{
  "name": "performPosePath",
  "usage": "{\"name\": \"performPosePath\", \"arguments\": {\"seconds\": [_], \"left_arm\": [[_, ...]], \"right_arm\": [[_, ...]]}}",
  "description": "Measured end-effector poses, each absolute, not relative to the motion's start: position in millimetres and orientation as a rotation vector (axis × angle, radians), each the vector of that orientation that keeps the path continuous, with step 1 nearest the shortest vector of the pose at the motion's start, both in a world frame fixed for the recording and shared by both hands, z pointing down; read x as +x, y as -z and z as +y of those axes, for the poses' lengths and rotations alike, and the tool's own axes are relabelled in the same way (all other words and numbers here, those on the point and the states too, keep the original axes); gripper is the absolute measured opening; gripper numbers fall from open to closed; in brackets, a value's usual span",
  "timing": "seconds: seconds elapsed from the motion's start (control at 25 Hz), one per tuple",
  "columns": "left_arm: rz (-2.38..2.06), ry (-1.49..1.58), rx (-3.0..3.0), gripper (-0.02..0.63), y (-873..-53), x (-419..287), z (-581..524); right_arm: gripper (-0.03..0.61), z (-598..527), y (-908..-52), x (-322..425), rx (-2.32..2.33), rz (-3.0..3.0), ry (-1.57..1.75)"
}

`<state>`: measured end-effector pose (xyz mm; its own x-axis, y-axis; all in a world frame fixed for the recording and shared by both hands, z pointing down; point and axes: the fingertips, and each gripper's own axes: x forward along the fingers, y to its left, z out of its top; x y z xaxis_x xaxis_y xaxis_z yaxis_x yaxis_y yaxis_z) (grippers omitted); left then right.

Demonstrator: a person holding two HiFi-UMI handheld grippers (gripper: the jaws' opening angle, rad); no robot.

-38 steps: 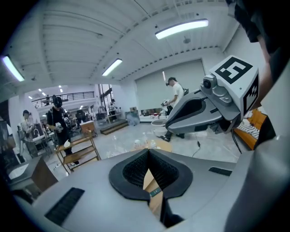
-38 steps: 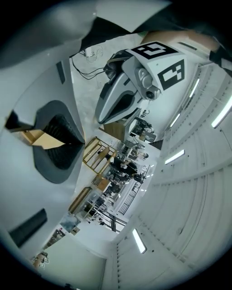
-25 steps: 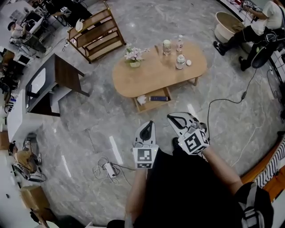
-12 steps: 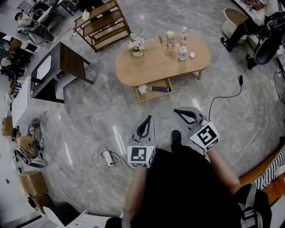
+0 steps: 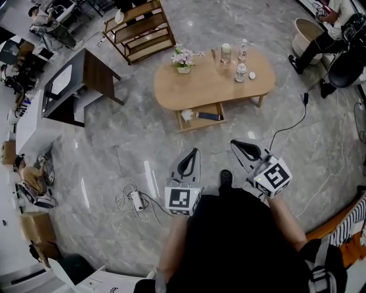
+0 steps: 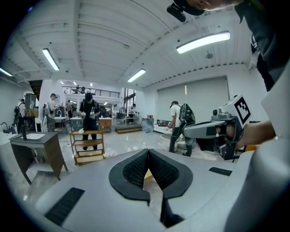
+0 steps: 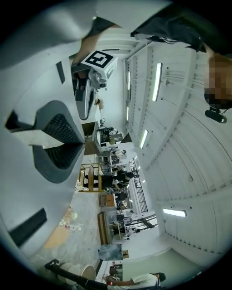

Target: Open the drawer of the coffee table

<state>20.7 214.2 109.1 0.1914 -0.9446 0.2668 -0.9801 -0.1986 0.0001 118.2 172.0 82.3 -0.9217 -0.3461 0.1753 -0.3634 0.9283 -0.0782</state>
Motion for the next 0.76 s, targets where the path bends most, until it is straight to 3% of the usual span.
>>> {"name": "performPosePath", "arguments": {"seconds": [0.76], "left_arm": [[-1.869, -0.311, 2.268, 0.014, -116, 40, 228]], "right_arm": [[0.012, 183, -85, 129, 0.496, -2.921, -0.139]]}}
